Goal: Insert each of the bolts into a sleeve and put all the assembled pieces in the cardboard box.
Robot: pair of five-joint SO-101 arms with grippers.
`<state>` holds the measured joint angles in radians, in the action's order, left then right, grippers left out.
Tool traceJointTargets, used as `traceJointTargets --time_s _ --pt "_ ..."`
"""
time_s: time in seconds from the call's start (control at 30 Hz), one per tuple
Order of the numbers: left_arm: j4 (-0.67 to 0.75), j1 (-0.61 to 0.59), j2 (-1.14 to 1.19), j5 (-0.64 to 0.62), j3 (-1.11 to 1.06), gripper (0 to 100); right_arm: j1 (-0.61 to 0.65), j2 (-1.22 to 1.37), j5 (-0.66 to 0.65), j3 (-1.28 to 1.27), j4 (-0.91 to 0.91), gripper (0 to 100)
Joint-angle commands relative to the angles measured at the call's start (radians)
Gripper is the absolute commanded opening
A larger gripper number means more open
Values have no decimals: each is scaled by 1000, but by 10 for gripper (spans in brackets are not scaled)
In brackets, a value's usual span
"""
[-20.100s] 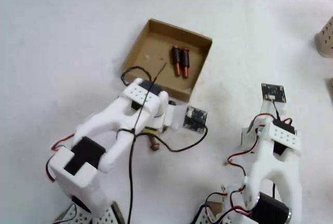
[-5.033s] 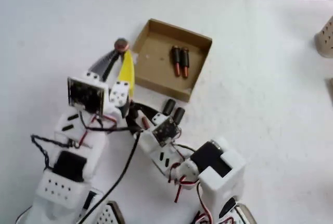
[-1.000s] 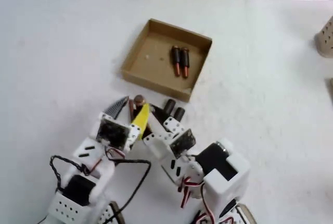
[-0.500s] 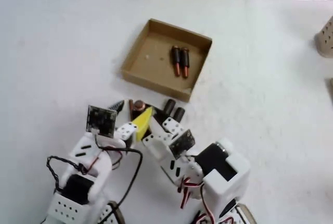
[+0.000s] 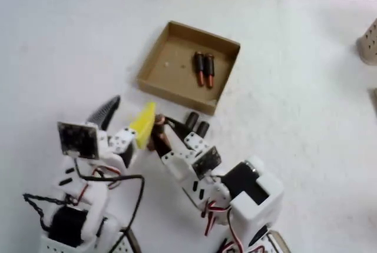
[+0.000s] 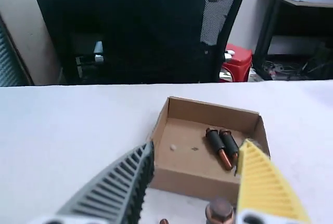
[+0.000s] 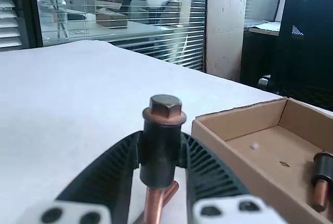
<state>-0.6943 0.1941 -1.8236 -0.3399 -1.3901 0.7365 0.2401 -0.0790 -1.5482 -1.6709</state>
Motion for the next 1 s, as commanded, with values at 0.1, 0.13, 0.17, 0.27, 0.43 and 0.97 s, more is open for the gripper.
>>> traceJointTargets --time_s 0.1,0.13,0.17,0.27,0.43,0.97 --pt "3 -186 -7 -15 35 257 -10 -56 2 12 -2 16" --pt "3 -229 -7 -14 18 230 -12 -58 2 12 -2 16" --pt "3 -268 -7 -14 -5 194 -12 -58 2 12 -2 16" --pt "29 -364 -7 -14 -81 68 -13 -59 2 12 -2 16" --pt "94 -458 -7 61 -229 52 -39 -65 2 12 -4 16" --pt "-376 -343 -4 522 -302 57 -231 -249 2 6 45 16"
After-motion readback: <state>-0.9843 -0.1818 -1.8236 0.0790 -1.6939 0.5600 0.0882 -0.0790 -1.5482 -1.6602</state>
